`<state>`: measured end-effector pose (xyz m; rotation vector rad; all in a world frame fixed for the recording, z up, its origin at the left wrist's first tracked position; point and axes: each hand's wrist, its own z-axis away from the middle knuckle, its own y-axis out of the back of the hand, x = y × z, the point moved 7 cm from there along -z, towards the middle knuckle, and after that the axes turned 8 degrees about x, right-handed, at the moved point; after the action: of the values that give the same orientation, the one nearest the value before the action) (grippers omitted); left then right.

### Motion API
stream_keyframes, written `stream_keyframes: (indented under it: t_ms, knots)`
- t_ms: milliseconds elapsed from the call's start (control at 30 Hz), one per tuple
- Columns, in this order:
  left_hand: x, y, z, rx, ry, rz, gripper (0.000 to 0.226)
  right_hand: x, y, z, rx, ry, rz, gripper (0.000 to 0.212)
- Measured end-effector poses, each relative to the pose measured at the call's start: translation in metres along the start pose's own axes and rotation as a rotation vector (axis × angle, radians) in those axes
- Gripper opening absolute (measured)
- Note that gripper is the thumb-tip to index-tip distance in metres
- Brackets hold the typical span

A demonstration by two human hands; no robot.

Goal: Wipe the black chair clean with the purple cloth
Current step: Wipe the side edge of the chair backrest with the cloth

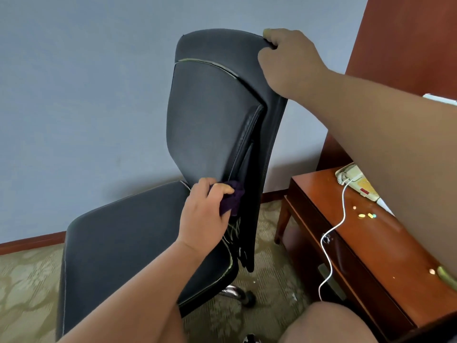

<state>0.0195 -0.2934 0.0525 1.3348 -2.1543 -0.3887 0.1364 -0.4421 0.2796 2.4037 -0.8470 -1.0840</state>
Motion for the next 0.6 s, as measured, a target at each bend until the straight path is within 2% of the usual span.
stream_keyframes:
  t_ms: [200, 333, 400, 467, 500, 533, 600]
  knots:
    - [-0.016, -0.011, 0.037, -0.196, 0.04, -0.062, 0.044, -0.006, 0.001, 0.003, 0.0, -0.009, 0.067, 0.007]
    - [-0.01, 0.0, 0.028, -0.217, 0.04, -0.079, 0.035, -0.007, 0.0, 0.005, -0.001, -0.04, 0.081, 0.014]
    - [-0.009, 0.01, 0.014, -0.233, 0.105, -0.053, 0.03, -0.003, -0.001, 0.004, 0.006, -0.055, 0.092, 0.012]
    - [-0.011, 0.019, -0.003, -0.276, 0.25, 0.004, 0.023, -0.001, -0.001, 0.003, 0.018, -0.053, 0.109, 0.019]
    - [-0.013, 0.024, -0.011, -0.323, 0.379, 0.067, 0.021, 0.0, -0.001, 0.003, 0.024, -0.05, 0.114, 0.02]
    - [-0.015, 0.027, -0.018, -0.377, 0.54, 0.159, 0.02, 0.0, 0.0, 0.004, 0.03, -0.051, 0.116, 0.018]
    - [-0.015, 0.033, -0.026, -0.475, 0.893, 0.379, 0.03, -0.001, 0.003, 0.006, 0.064, -0.07, 0.156, 0.036]
